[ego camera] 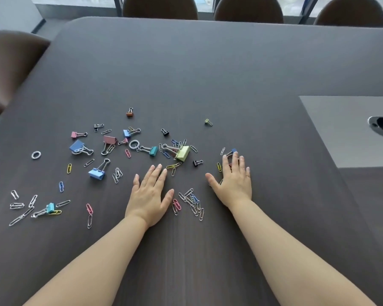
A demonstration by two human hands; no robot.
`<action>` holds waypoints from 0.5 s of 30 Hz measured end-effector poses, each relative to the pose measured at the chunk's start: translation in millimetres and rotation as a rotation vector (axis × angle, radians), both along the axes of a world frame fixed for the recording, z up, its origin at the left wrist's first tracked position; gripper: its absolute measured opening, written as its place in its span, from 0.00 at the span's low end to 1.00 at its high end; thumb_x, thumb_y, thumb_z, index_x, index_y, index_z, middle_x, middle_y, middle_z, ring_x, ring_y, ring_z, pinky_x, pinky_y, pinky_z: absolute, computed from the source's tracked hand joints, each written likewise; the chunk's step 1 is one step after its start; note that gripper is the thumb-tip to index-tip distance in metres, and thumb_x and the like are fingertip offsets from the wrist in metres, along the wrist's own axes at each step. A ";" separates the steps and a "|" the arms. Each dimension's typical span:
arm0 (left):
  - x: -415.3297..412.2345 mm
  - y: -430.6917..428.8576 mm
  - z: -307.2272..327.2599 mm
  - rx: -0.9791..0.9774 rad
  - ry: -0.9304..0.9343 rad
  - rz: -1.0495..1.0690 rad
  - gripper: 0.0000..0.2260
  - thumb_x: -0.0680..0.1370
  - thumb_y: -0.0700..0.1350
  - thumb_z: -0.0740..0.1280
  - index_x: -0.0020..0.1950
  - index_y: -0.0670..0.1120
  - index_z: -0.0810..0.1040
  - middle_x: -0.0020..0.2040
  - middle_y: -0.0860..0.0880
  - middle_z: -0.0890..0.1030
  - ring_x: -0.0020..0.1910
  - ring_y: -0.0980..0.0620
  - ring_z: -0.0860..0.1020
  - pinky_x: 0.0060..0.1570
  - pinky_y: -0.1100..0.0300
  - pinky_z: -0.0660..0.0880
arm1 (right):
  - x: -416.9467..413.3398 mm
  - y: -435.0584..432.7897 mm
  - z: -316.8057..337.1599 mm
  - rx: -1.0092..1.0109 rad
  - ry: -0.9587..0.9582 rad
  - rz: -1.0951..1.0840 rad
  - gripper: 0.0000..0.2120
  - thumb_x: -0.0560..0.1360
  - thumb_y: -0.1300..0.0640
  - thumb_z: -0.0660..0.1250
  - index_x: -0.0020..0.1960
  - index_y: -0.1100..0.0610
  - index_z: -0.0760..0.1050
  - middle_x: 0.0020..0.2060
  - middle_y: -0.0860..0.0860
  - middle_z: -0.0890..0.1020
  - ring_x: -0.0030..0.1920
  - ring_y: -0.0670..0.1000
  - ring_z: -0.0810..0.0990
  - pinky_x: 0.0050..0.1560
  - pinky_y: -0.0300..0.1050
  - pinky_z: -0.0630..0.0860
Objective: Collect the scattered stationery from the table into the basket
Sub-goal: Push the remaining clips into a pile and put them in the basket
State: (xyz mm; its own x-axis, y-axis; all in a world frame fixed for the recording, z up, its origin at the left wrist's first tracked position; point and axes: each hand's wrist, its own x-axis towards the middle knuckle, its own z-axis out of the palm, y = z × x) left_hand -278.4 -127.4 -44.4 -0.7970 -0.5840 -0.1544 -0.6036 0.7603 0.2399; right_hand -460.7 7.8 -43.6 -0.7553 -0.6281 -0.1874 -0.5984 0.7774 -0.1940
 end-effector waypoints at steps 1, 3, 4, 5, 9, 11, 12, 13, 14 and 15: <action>0.2 0.1 0.2 -0.007 -0.010 0.011 0.39 0.68 0.63 0.33 0.76 0.49 0.49 0.77 0.53 0.47 0.75 0.56 0.42 0.72 0.48 0.38 | 9.6 0.4 0.3 -0.049 -0.012 0.054 0.36 0.75 0.34 0.50 0.76 0.53 0.49 0.77 0.54 0.45 0.76 0.54 0.42 0.74 0.52 0.42; 0.5 1.4 1.6 -0.024 -0.025 0.039 0.39 0.68 0.63 0.32 0.76 0.49 0.50 0.77 0.53 0.48 0.76 0.56 0.42 0.72 0.46 0.38 | 24.6 2.6 2.2 -0.210 -0.050 0.117 0.34 0.75 0.35 0.51 0.73 0.54 0.60 0.76 0.53 0.55 0.76 0.53 0.51 0.74 0.51 0.46; 0.6 2.3 2.4 -0.029 -0.024 0.054 0.38 0.69 0.62 0.33 0.76 0.49 0.51 0.77 0.53 0.49 0.76 0.55 0.43 0.71 0.45 0.37 | 27.8 2.8 3.7 -0.322 -0.054 0.113 0.33 0.73 0.36 0.50 0.70 0.56 0.66 0.74 0.54 0.62 0.74 0.54 0.57 0.73 0.52 0.51; 0.4 2.7 3.1 -0.034 -0.023 0.068 0.36 0.71 0.62 0.35 0.76 0.49 0.52 0.77 0.53 0.50 0.76 0.55 0.43 0.71 0.44 0.37 | 26.7 1.8 5.5 -0.423 -0.032 0.086 0.33 0.72 0.37 0.49 0.67 0.57 0.70 0.71 0.55 0.67 0.72 0.55 0.63 0.72 0.53 0.55; 0.8 3.7 4.1 -0.055 -0.025 0.094 0.32 0.74 0.59 0.40 0.76 0.49 0.53 0.77 0.53 0.51 0.76 0.54 0.44 0.70 0.42 0.36 | -2.4 -9.0 9.8 -0.367 -0.023 0.014 0.27 0.78 0.44 0.55 0.73 0.56 0.62 0.75 0.54 0.58 0.75 0.54 0.53 0.73 0.54 0.50; 1.3 2.9 1.9 -0.063 -0.008 0.096 0.35 0.72 0.61 0.36 0.76 0.49 0.54 0.77 0.53 0.53 0.76 0.54 0.45 0.71 0.42 0.37 | -20.2 -18.3 8.2 -0.176 -0.105 0.067 0.29 0.79 0.44 0.53 0.76 0.55 0.51 0.77 0.52 0.49 0.76 0.51 0.44 0.74 0.53 0.44; 1.0 2.3 0.9 -0.059 0.004 0.097 0.37 0.70 0.62 0.35 0.76 0.49 0.54 0.77 0.53 0.53 0.76 0.54 0.46 0.71 0.43 0.37 | -26.0 -23.5 8.2 -0.108 -0.132 0.110 0.29 0.80 0.44 0.51 0.76 0.54 0.48 0.77 0.52 0.46 0.76 0.51 0.42 0.74 0.54 0.43; 0.8 1.6 0.2 -0.050 0.014 0.098 0.38 0.69 0.62 0.34 0.76 0.49 0.54 0.77 0.53 0.53 0.76 0.54 0.46 0.71 0.44 0.38 | -28.8 -28.7 7.1 -0.060 -0.142 0.160 0.29 0.80 0.44 0.50 0.77 0.54 0.46 0.77 0.51 0.45 0.76 0.51 0.41 0.74 0.54 0.42; 0.4 0.8 0.0 -0.039 0.027 0.099 0.38 0.68 0.62 0.34 0.76 0.49 0.54 0.77 0.53 0.53 0.76 0.54 0.46 0.71 0.45 0.38 | -28.4 -32.7 6.7 -0.037 -0.149 0.208 0.28 0.81 0.45 0.48 0.77 0.54 0.46 0.77 0.51 0.44 0.76 0.50 0.40 0.74 0.53 0.41; 0.1 0.1 0.0 -0.027 0.042 0.099 0.38 0.68 0.62 0.34 0.76 0.49 0.54 0.77 0.53 0.53 0.76 0.55 0.46 0.72 0.46 0.38 | -25.6 -34.6 6.8 -0.038 -0.169 0.258 0.27 0.81 0.46 0.48 0.77 0.54 0.47 0.77 0.51 0.45 0.76 0.50 0.40 0.74 0.51 0.40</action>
